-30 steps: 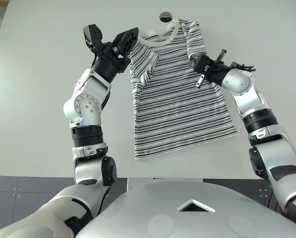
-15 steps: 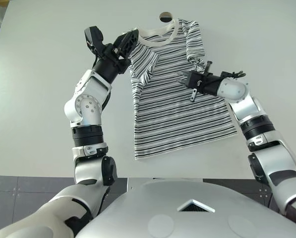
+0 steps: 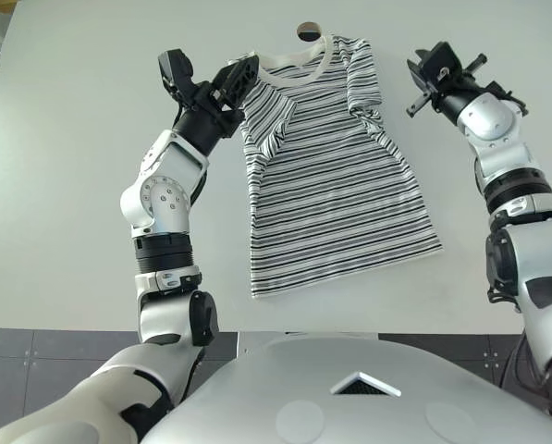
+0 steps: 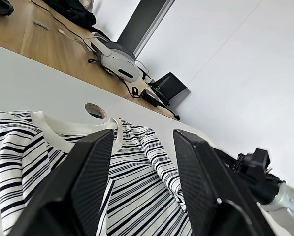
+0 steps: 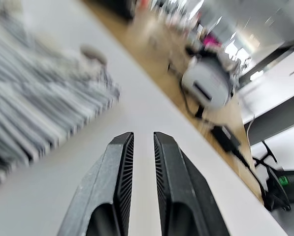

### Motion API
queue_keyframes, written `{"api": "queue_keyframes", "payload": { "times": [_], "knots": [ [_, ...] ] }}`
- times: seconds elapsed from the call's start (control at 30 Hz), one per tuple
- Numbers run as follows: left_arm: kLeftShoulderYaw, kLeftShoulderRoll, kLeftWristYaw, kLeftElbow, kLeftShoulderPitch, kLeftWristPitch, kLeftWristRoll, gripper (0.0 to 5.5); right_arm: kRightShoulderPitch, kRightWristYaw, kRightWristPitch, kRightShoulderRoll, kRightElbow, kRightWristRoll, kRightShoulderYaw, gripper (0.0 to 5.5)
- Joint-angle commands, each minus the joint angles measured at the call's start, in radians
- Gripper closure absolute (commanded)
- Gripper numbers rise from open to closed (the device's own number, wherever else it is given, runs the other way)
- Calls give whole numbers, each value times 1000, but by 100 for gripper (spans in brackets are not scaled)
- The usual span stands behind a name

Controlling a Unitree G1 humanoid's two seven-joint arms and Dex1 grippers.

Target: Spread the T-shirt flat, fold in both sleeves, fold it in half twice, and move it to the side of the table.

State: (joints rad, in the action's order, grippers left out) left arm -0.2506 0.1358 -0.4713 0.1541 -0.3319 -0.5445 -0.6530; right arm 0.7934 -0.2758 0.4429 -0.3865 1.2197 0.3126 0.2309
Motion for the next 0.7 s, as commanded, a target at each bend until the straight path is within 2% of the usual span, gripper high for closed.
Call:
{"api": "queue_keyframes", "payload": {
  "times": [0.03, 0.7],
  "knots": [
    [0, 12, 1, -2, -12, -3, 3, 323, 12, 58, -45, 9, 76, 81, 57, 476],
    [-2, 22, -3, 51, -41, 11, 10, 323, 84, 0, 61, 163, 54, 102, 73, 476]
  ]
}}
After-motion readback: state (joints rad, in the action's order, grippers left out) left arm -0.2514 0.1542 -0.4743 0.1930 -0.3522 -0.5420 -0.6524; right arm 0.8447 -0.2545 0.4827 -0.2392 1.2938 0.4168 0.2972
